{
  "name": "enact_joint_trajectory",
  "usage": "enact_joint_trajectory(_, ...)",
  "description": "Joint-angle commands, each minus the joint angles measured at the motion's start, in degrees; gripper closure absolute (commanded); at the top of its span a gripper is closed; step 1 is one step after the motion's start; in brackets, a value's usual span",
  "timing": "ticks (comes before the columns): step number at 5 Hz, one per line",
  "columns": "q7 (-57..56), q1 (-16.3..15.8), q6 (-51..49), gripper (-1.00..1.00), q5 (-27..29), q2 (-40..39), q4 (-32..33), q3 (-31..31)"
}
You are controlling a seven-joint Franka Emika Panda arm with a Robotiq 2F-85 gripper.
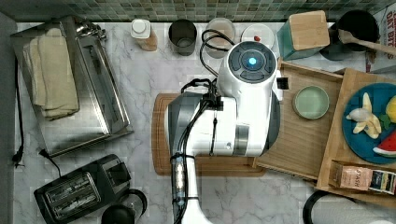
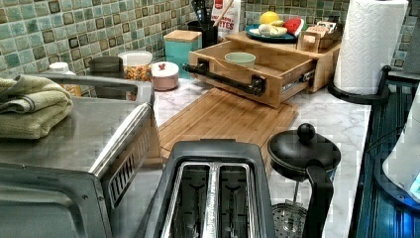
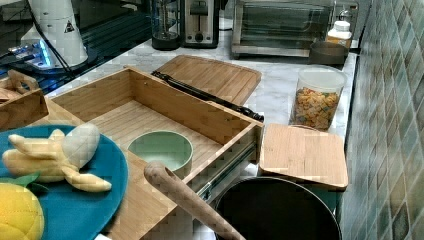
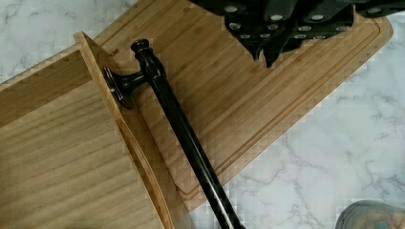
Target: Close the drawer.
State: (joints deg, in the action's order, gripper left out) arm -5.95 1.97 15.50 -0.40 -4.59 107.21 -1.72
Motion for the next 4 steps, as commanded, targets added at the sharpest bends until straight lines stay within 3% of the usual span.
enact_joint_trajectory(1, -11.3, 0.4, 8.1, 1.00, 0.7, -0.1, 4.9, 0.4)
enact_joint_trajectory(2, -15.4, 0.3, 4.0, 1.00, 1.8, -4.9, -0.2, 0.8)
enact_joint_trajectory(3, -19.2, -0.1, 9.7, 1.00, 1.0, -4.7, 1.8, 1.1)
enact_joint_trajectory(4, -15.3, -1.0, 7.7, 1.00, -1.4, -8.3, -2.6, 0.9)
